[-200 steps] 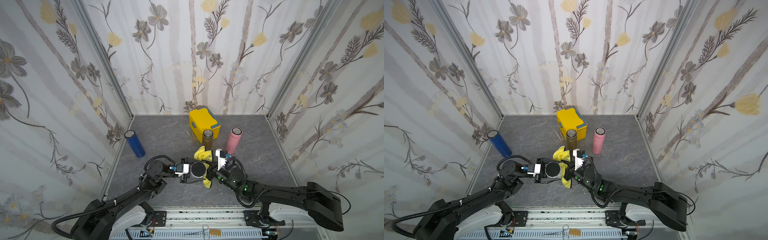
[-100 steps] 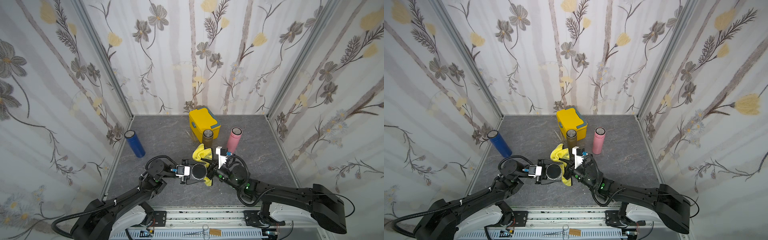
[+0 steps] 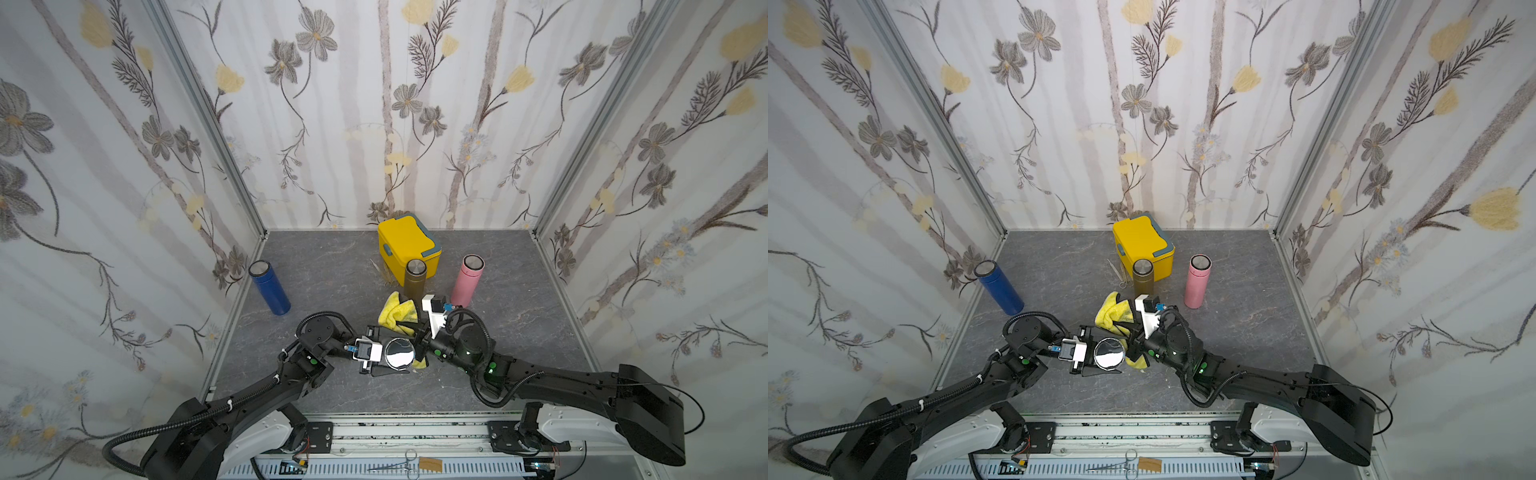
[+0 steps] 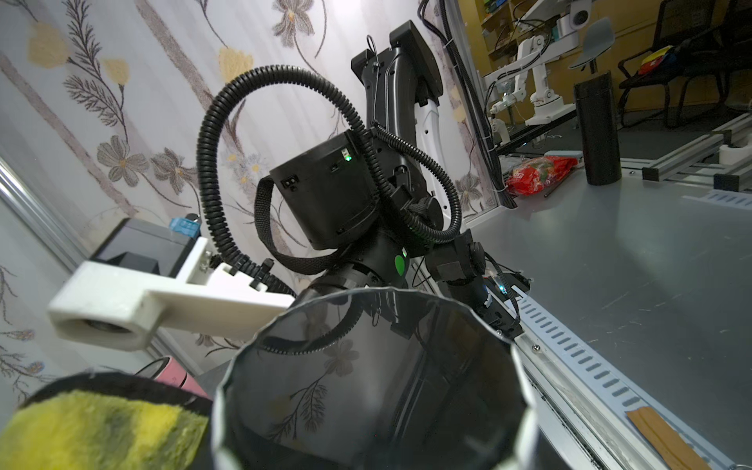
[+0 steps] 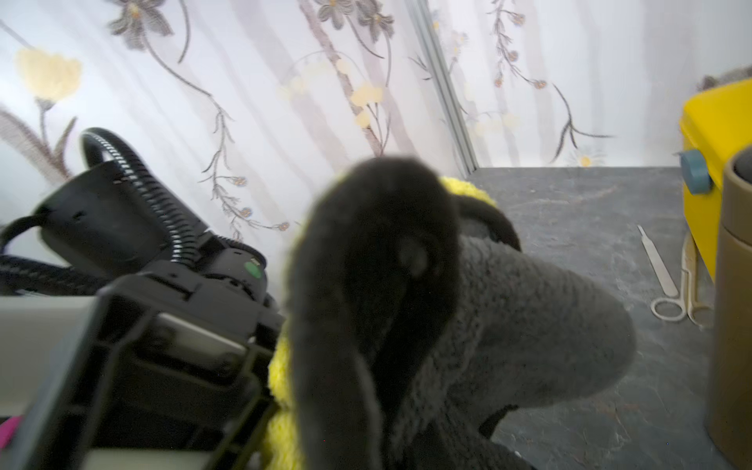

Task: Wipe the surface of the thermos
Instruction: Wipe the dirt from the surface of the thermos.

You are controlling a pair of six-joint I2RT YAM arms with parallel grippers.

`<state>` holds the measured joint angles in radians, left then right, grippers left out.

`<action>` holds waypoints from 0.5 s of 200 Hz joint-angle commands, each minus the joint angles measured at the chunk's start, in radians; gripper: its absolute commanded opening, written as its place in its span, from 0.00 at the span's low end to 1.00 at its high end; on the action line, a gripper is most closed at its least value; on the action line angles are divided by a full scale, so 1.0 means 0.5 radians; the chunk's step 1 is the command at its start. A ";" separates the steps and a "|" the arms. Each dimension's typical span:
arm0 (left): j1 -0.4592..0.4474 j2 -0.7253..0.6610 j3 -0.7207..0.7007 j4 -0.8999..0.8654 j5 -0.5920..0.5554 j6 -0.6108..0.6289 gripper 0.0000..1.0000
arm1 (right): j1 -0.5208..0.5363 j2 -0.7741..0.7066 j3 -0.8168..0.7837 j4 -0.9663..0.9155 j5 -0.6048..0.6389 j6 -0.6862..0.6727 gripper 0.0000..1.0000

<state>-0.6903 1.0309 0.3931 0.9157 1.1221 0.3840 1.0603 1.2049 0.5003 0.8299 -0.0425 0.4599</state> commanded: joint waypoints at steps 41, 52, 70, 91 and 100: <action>-0.006 -0.009 0.019 -0.250 0.072 0.426 0.00 | -0.115 0.487 -0.263 0.692 -0.494 -0.054 0.00; -0.006 -0.015 0.018 -0.268 0.088 0.452 0.00 | -0.123 0.489 -0.220 0.661 -0.592 -0.074 0.00; -0.011 -0.035 0.009 -0.267 0.097 0.466 0.00 | -0.125 0.383 -0.135 0.511 -0.629 -0.143 0.00; -0.009 -0.067 -0.005 -0.267 0.114 0.482 0.00 | -0.139 0.231 -0.059 0.358 -0.600 -0.180 0.00; -0.016 -0.078 -0.014 -0.268 0.126 0.492 0.00 | -0.142 0.215 -0.050 0.383 -0.619 -0.174 0.00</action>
<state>-0.6975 1.0069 0.3912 0.7269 1.1812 0.5743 0.9936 1.3506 0.4500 1.0042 -0.2642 0.3988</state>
